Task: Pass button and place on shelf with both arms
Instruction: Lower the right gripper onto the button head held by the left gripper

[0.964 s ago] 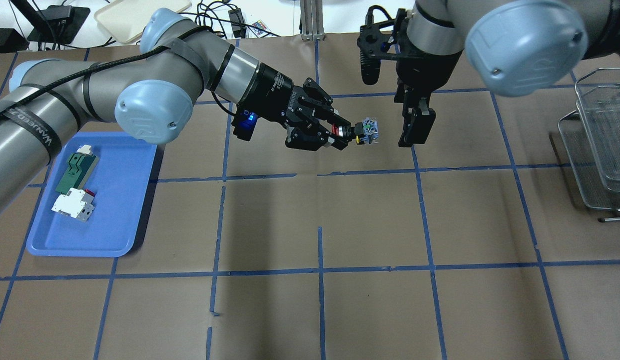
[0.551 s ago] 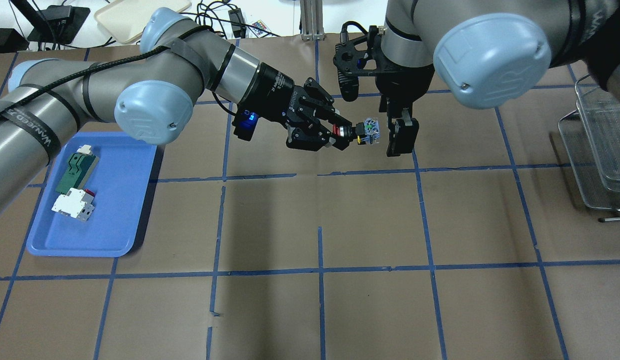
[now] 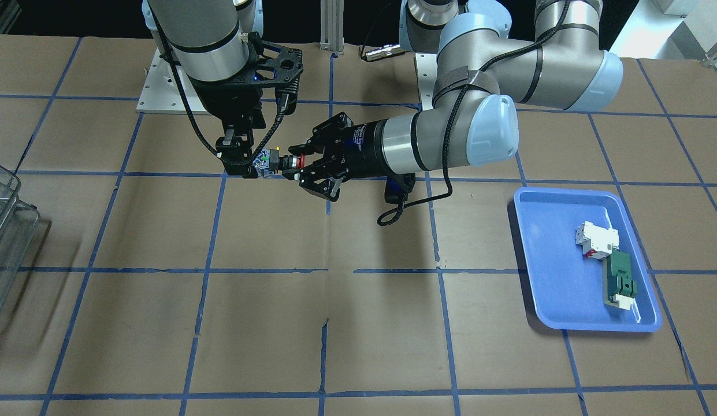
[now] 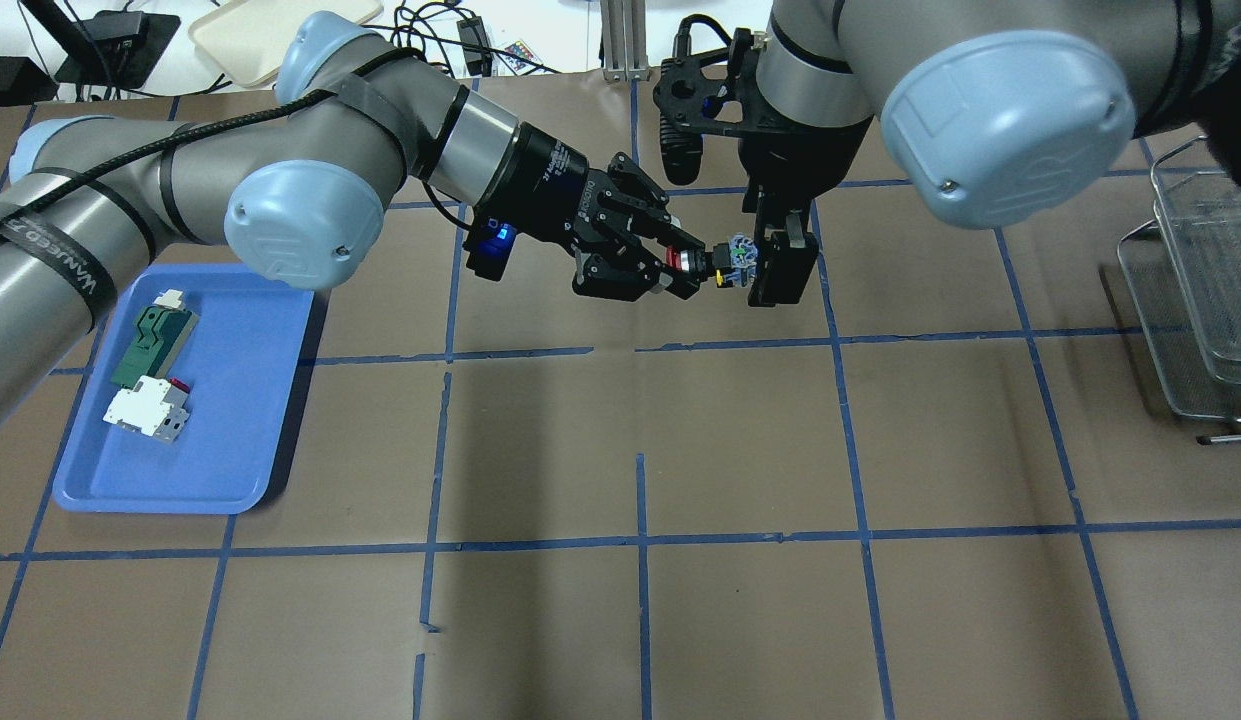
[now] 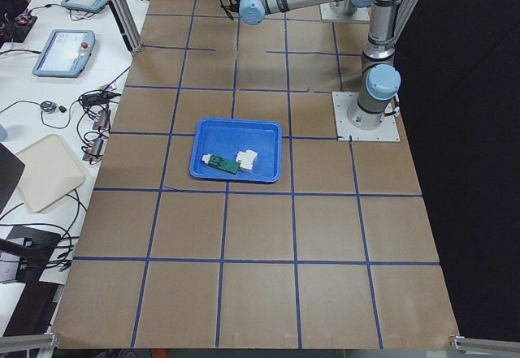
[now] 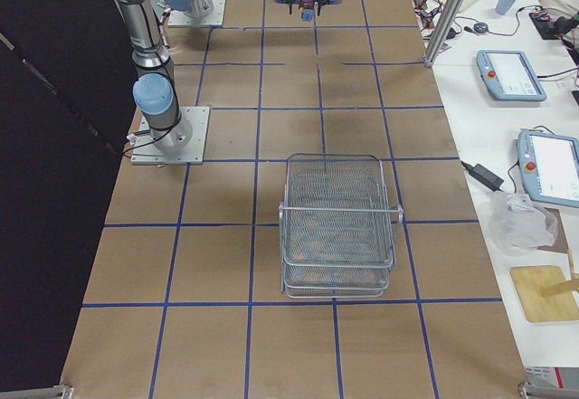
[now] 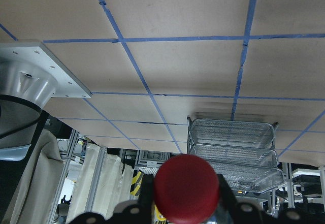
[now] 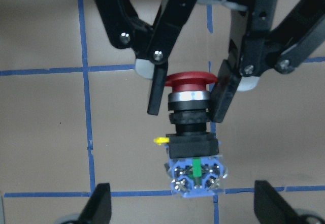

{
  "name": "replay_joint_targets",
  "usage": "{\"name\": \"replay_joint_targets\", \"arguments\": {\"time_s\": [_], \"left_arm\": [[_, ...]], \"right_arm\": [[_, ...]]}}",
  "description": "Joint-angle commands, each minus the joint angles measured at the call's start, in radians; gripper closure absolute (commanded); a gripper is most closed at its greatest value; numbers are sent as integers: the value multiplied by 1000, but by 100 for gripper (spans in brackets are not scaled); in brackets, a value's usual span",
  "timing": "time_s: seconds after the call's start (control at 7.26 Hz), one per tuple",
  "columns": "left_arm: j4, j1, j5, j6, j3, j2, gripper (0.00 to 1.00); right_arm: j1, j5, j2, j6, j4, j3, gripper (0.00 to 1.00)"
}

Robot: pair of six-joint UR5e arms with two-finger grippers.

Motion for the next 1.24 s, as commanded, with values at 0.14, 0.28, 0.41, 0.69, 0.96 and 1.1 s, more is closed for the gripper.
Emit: {"name": "replay_joint_targets", "arguments": {"time_s": [0.14,0.28,0.41,0.69,0.96,1.1], "left_arm": [[1,0,0,-6,0,5,100],[0,0,-2,-8,0,7,100],[1,0,-2,-12,0,7,100],[1,0,-2,-13,0,8,100],[1,0,0,-13,0,8,100],[1,0,0,-13,0,8,100]], "right_arm": [[3,2,8,96,-28,9,0],[3,2,18,94,-33,9,0],[6,2,29,94,-33,9,0],[15,2,31,108,-33,9,0],[24,2,35,111,-21,12,0],[24,-1,32,105,-21,12,11]]}}
